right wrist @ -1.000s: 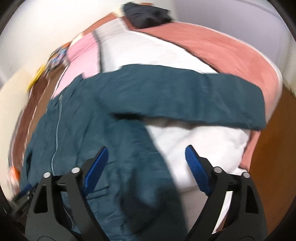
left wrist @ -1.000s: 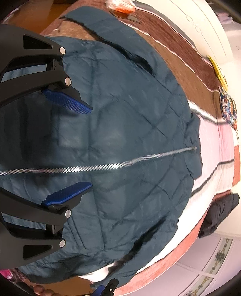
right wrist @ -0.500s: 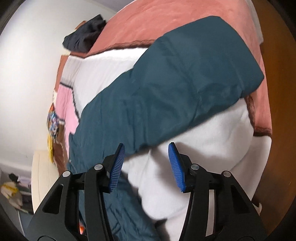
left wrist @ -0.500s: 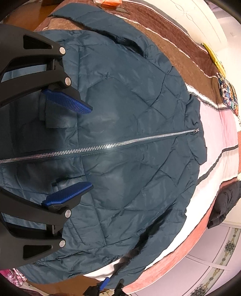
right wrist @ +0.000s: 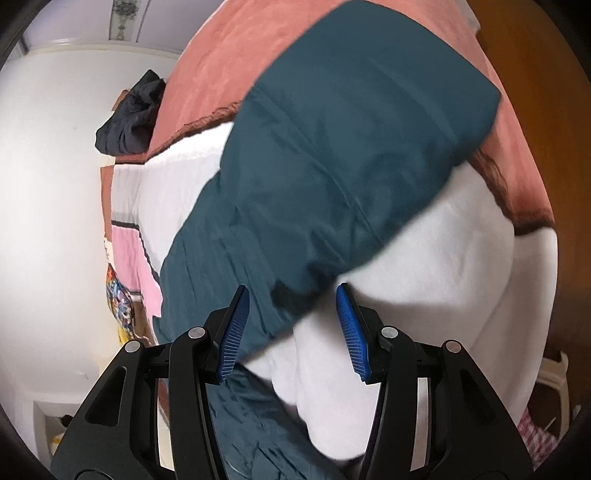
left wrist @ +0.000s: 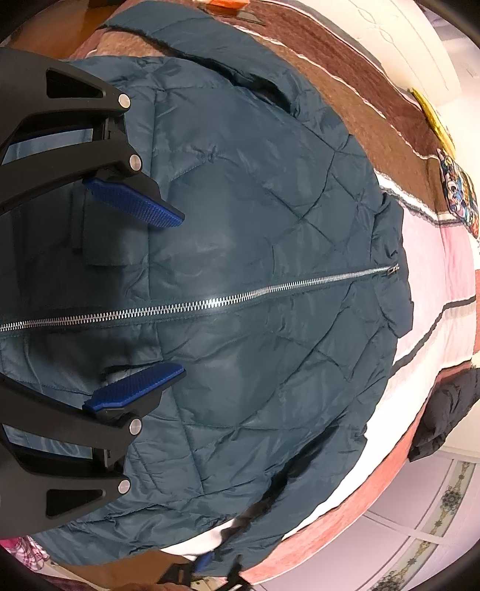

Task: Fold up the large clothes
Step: 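Grasp the jacket sleeve cuff with the right tool and lift it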

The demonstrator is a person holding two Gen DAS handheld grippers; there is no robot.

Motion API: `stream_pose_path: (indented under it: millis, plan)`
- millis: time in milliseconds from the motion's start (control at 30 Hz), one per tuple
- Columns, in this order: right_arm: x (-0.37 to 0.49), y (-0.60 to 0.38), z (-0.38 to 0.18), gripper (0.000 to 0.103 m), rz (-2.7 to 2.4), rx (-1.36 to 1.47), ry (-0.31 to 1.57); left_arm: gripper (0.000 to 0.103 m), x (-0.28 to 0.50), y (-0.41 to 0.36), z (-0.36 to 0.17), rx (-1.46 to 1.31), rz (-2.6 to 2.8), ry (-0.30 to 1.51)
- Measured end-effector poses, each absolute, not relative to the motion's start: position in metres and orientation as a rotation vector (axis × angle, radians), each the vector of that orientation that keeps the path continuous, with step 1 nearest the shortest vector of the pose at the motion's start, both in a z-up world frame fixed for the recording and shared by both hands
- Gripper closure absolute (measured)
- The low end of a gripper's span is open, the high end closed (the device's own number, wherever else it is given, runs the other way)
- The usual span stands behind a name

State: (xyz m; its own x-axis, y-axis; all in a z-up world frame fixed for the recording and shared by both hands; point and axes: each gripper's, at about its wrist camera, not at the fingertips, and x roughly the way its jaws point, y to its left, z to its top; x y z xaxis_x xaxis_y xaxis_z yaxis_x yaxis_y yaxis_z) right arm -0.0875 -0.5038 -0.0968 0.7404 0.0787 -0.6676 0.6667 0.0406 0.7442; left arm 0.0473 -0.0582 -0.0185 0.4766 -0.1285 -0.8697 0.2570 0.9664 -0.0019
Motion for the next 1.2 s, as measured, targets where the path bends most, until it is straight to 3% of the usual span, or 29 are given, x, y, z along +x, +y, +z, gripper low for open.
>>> stream_pose_path:
  millis: [233, 400, 467, 900, 1033, 1200]
  plan:
    - [-0.086, -0.515, -0.1, 0.054, -0.562, 1.522, 0.639, 0.029, 0.046, -0.049, -0.021, 0.119, -0.232, 1.052]
    - [-0.071, -0.523, -0.091, 0.09, -0.637, 1.373, 0.629, 0.029, 0.047, -0.043, -0.021, 0.102, -0.225, 1.055]
    - [-0.06, -0.516, -0.074, 0.094, -0.65, 1.24, 0.637, 0.029, 0.047, -0.041, -0.02, 0.106, -0.225, 1.049]
    - [0.046, -0.358, 0.113, 0.096, -0.305, 0.308, 0.421, 0.029, 0.059, 0.009, -0.017, 0.016, -0.143, 1.009]
    - [0.085, -0.264, 0.13, 0.096, -0.096, 0.105, 0.408, 0.029, 0.063, 0.037, -0.014, -0.037, -0.088, 0.991]
    - [0.125, -0.145, 0.098, 0.096, 0.137, -0.072, 0.465, 0.029, 0.067, 0.076, -0.014, -0.106, -0.018, 0.98]
